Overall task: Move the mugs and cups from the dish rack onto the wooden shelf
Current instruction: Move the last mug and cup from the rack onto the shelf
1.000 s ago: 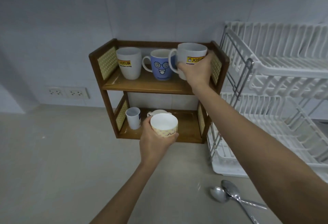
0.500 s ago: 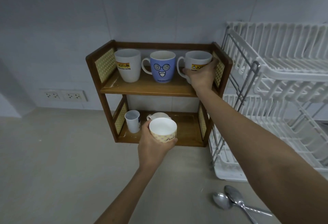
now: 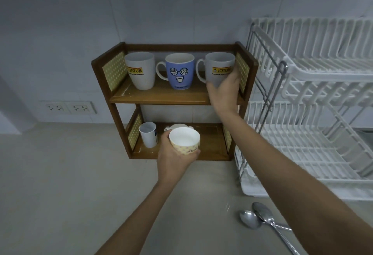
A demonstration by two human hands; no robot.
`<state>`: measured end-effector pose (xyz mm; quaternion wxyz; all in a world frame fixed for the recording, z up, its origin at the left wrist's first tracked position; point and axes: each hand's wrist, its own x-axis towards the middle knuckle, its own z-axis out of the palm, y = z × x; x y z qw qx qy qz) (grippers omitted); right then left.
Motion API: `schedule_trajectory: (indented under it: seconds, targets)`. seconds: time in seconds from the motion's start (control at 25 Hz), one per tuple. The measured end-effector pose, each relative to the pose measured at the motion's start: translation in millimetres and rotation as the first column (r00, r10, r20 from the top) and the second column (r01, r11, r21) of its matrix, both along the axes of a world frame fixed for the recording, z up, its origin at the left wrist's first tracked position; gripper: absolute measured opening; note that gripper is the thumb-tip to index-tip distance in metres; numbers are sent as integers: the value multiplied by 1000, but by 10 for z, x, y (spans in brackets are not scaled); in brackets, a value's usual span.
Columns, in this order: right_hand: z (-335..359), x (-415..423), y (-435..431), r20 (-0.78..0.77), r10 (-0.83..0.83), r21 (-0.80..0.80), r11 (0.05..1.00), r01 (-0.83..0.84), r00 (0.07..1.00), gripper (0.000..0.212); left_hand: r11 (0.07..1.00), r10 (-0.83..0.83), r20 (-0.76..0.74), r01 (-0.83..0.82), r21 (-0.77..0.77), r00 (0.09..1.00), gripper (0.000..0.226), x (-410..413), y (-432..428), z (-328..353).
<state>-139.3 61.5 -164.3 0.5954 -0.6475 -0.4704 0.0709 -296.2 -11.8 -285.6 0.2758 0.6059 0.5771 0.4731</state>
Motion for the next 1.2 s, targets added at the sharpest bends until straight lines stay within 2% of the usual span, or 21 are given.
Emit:
schedule_trajectory:
  seconds: [0.08,0.16,0.28,0.4,0.48,0.6,0.92,1.2]
  targets:
    - [-376,-130,-403,104,17,47,999,-22,994,76,1000,17,3,-17,12,1000,95,1,85,5]
    - [-909,-254,-857,185,61,14,998,-65,981,67,999,31,-9,-31,14,999,93,24,183,18]
    - [-1696,-331,-1297,275,165,-278,957,-86,947,60,1000,21,-72,-22,-11,997,96,118,323,9]
    - [-2217,-317,-1433,416,306,-634,773,32,856,65,999,6,-184,-14,-40,983,98,281,447,-66]
    - [-2419,-285,-1448,444,388,-714,698,58,808,67,998,-18,-166,7,-64,986,98,414,529,-130]
    - [-2596,-257,-1473,441,434,-756,652,63,786,68,994,-52,-155,37,-102,987,96,605,634,-265]
    - [-2673,-258,-1477,410,335,-709,702,66,848,72,992,-35,-178,13,-122,983,95,950,956,-535]
    - [-2696,-272,-1479,438,294,-679,728,99,849,73,991,-51,-243,19,-132,969,99,1143,1166,-750]
